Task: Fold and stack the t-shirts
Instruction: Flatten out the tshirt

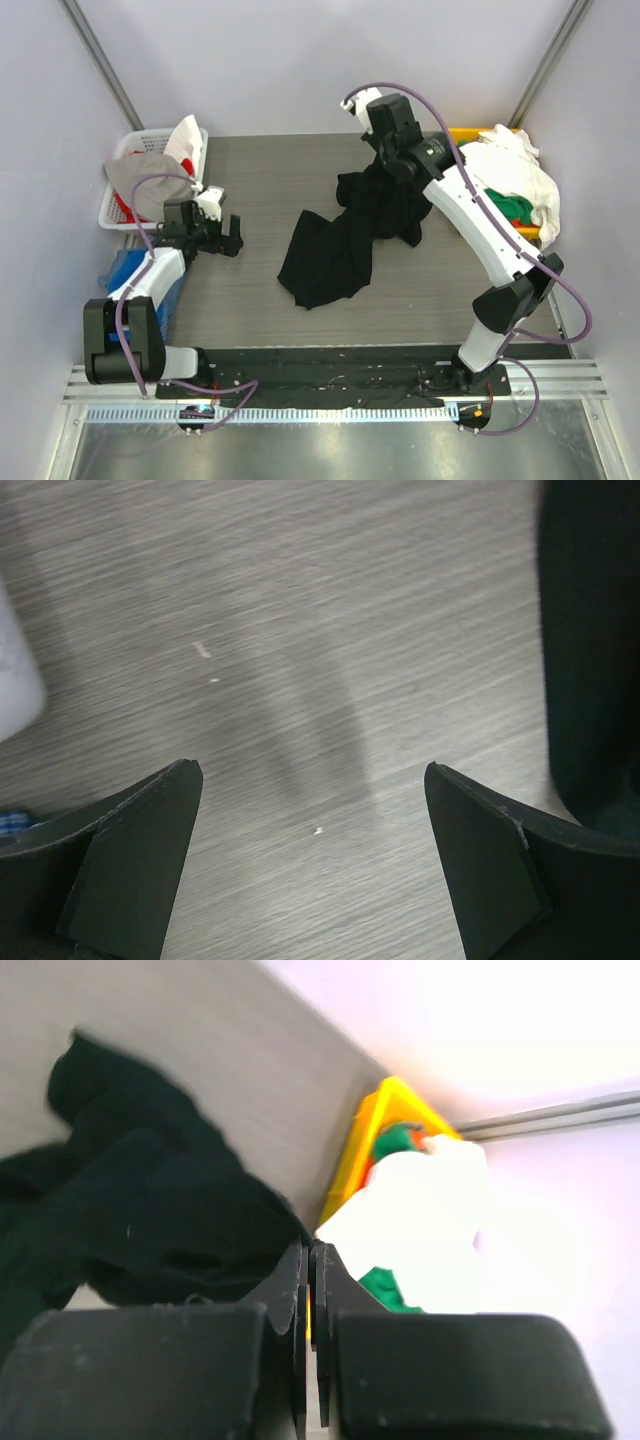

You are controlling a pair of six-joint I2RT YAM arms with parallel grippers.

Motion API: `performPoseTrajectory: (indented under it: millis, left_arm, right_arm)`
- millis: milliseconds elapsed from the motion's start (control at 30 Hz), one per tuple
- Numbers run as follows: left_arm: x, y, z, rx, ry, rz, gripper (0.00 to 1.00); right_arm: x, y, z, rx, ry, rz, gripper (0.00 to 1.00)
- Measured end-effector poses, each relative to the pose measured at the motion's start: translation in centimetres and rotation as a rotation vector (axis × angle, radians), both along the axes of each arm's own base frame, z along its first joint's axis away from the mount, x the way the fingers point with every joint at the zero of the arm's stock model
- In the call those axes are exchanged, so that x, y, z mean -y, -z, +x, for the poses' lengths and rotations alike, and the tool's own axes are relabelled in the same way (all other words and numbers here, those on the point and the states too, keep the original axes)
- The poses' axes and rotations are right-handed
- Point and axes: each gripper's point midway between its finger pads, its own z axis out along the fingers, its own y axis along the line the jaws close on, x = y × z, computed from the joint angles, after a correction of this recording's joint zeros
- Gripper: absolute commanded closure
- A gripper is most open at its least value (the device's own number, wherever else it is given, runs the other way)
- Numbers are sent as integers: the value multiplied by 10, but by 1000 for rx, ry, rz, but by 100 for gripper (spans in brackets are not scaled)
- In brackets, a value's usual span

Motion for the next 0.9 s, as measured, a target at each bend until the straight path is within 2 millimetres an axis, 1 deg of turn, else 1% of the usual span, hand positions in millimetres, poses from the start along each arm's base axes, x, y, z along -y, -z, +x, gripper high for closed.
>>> performPoseTrajectory:
  millis: [167, 267, 367, 467, 533, 600, 700, 800, 900]
  left_arm:
    - [22, 5, -5, -29, 69, 7, 0]
    - [30, 7, -8, -41, 93, 9, 0]
    - [34, 9, -9, -49, 105, 9, 0]
    - [40, 6, -8, -46, 121, 3, 0]
    - [49, 0, -6, -38, 151, -9, 0]
    - [62, -6, -8, -36, 195, -27, 1]
    - [94, -19, -16, -52, 318, -59, 4]
    - [128, -33, -25, -68, 446, -83, 4]
    - [155, -38, -38, -80, 541, -82, 5]
  right_arm:
    - [18, -43, 12, 111, 64, 10, 99]
    - [32, -67, 21, 174, 103, 28, 99]
    - [41, -91, 30, 243, 126, 60, 99]
    - [49, -111, 37, 318, 142, 77, 99]
    - [52, -121, 40, 352, 148, 77, 99]
    - [53, -129, 43, 378, 154, 75, 99]
    - [55, -134, 48, 402, 163, 68, 99]
    - [55, -131, 52, 402, 169, 58, 99]
    - [56, -123, 55, 385, 175, 43, 99]
